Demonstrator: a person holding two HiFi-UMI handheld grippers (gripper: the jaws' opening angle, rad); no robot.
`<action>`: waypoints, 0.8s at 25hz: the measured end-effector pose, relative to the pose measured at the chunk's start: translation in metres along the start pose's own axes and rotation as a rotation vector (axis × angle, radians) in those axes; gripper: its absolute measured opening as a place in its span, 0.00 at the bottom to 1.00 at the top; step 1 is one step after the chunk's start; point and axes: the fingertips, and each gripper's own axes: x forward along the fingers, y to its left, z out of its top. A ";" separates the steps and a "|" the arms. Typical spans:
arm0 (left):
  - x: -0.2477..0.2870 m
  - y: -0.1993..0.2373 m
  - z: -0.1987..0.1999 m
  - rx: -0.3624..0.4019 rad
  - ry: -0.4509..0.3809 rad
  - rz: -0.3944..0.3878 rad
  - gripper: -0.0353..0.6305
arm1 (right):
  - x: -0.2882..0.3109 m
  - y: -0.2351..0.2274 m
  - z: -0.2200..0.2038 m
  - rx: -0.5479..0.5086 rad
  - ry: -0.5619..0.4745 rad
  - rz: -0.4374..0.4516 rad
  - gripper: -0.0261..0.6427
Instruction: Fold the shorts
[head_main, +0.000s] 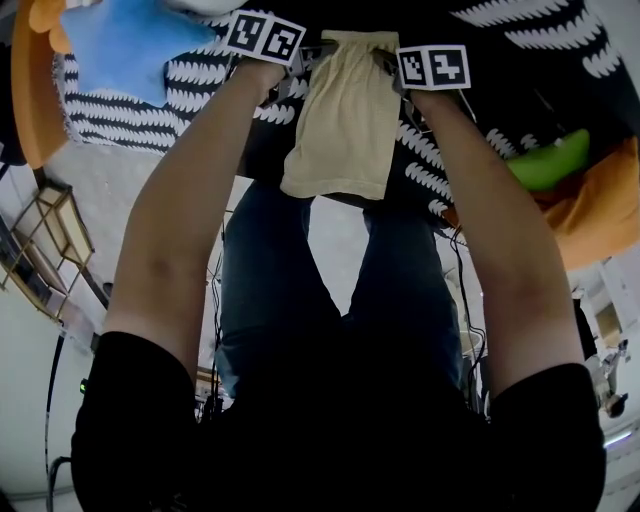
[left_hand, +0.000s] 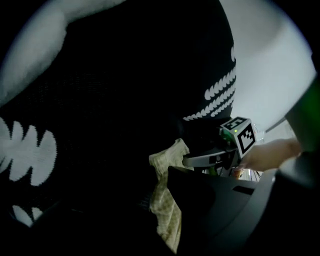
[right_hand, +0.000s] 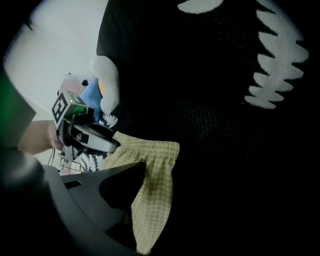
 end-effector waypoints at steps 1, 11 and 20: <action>0.001 -0.003 -0.002 0.025 0.007 -0.016 0.19 | 0.001 0.001 0.000 0.008 -0.011 0.010 0.33; -0.028 -0.082 -0.015 0.567 0.052 -0.115 0.18 | -0.026 0.002 -0.005 -0.202 -0.055 0.200 0.48; -0.060 -0.133 -0.046 0.862 0.164 -0.218 0.18 | -0.039 0.050 -0.004 -0.570 0.117 0.414 0.66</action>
